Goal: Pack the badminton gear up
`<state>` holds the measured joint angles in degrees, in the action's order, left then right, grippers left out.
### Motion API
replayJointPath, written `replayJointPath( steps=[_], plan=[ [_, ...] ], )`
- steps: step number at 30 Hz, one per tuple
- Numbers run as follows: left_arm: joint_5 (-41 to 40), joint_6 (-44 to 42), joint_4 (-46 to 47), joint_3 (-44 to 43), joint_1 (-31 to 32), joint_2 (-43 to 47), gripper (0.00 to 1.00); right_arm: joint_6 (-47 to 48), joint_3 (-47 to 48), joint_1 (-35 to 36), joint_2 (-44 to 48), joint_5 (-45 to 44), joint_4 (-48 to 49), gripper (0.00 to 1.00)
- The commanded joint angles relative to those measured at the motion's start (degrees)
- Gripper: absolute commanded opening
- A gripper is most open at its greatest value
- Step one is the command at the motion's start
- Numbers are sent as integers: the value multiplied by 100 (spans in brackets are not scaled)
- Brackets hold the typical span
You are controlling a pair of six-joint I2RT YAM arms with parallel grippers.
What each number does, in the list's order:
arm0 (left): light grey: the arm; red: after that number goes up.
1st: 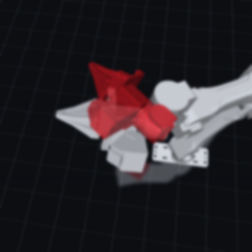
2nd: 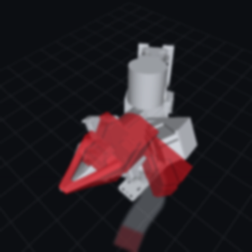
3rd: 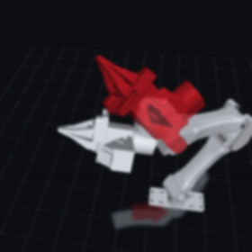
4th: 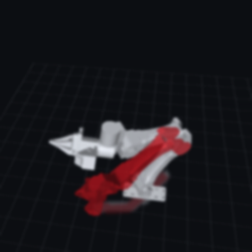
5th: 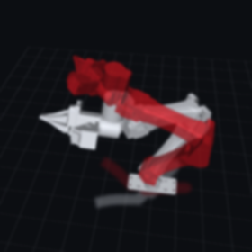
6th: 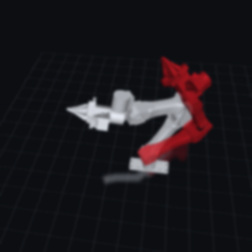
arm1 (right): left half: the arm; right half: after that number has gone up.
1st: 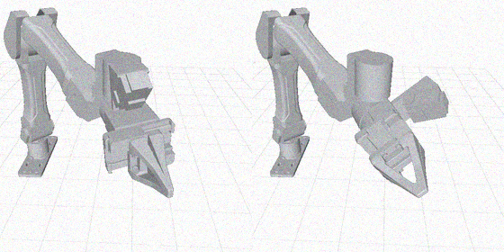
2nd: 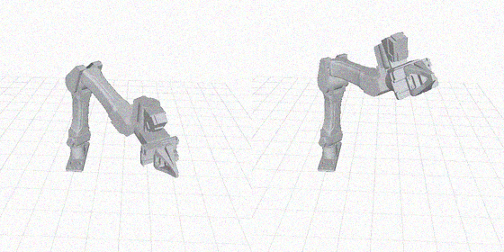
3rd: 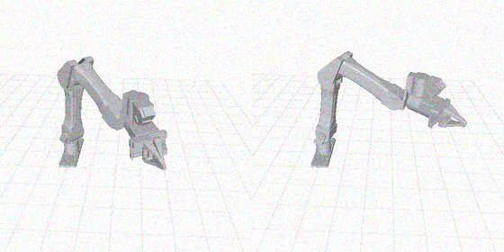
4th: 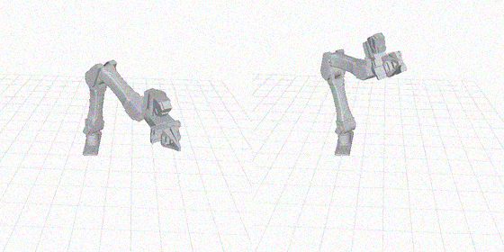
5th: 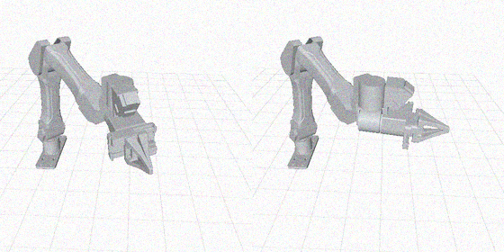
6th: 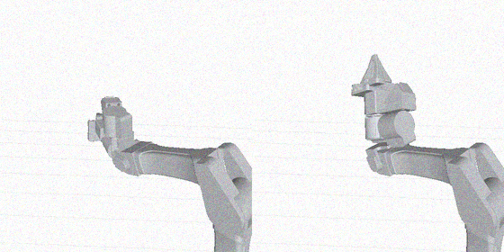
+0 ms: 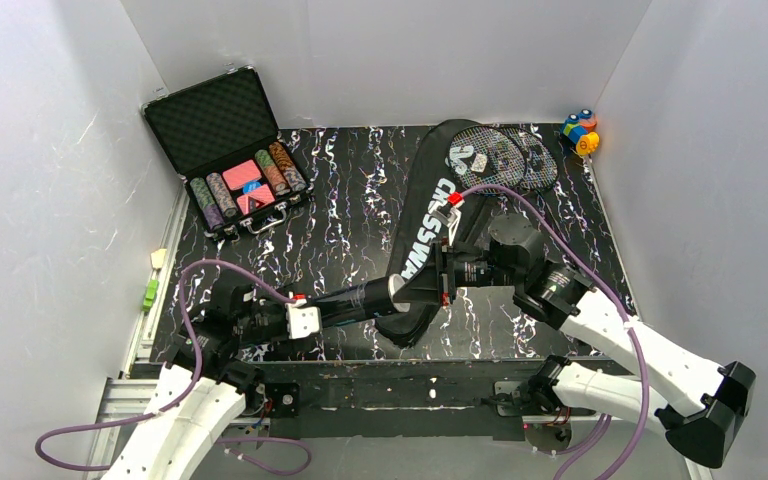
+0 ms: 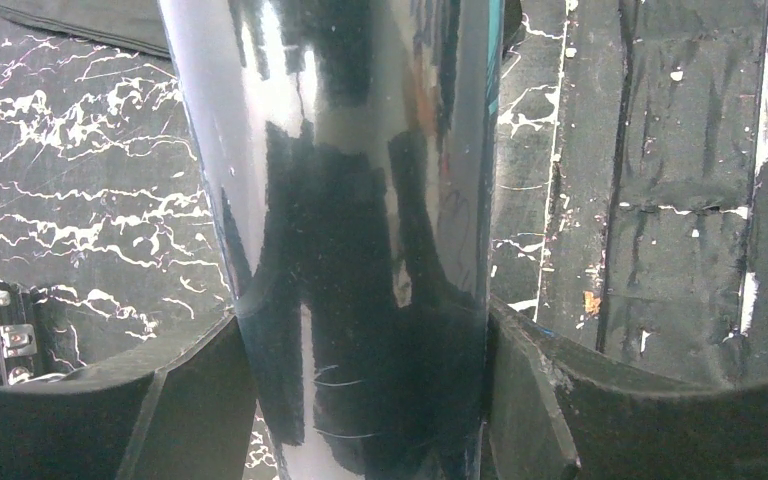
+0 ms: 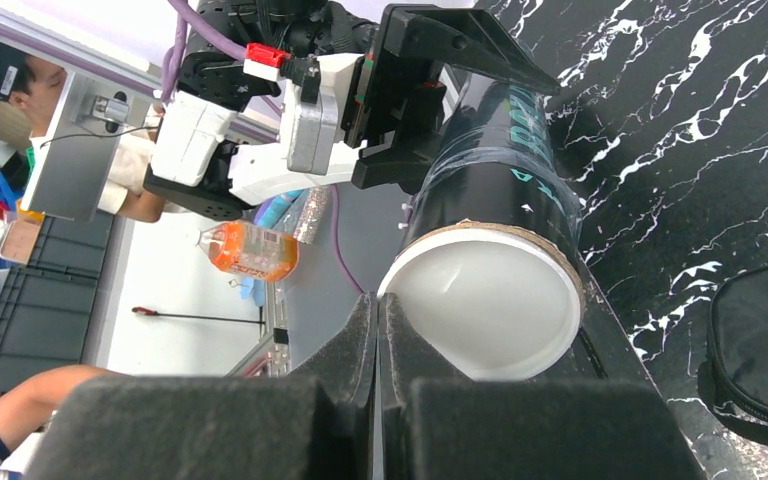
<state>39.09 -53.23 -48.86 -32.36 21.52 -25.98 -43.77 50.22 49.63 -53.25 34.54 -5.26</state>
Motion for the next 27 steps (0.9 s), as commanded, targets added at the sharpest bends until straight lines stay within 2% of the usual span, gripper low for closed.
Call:
replayJointPath(
  steps=[1,5,9,11,21,27],
  plan=[
    [238,91,248,-185,10,98,16,-103,-49,47,-1,242,472,1],
    [285,86,246,-212,10,66,16,-161,-114,47,-18,237,650,1],
    [323,83,246,-243,9,51,16,-247,-186,47,2,186,674,28],
    [322,85,246,-261,10,42,16,-266,-204,47,38,158,661,35],
    [327,87,231,-292,10,15,16,-213,-177,47,234,-76,534,40],
    [345,70,226,-331,10,-26,16,18,-22,-13,525,-436,-93,40]
  ],
)
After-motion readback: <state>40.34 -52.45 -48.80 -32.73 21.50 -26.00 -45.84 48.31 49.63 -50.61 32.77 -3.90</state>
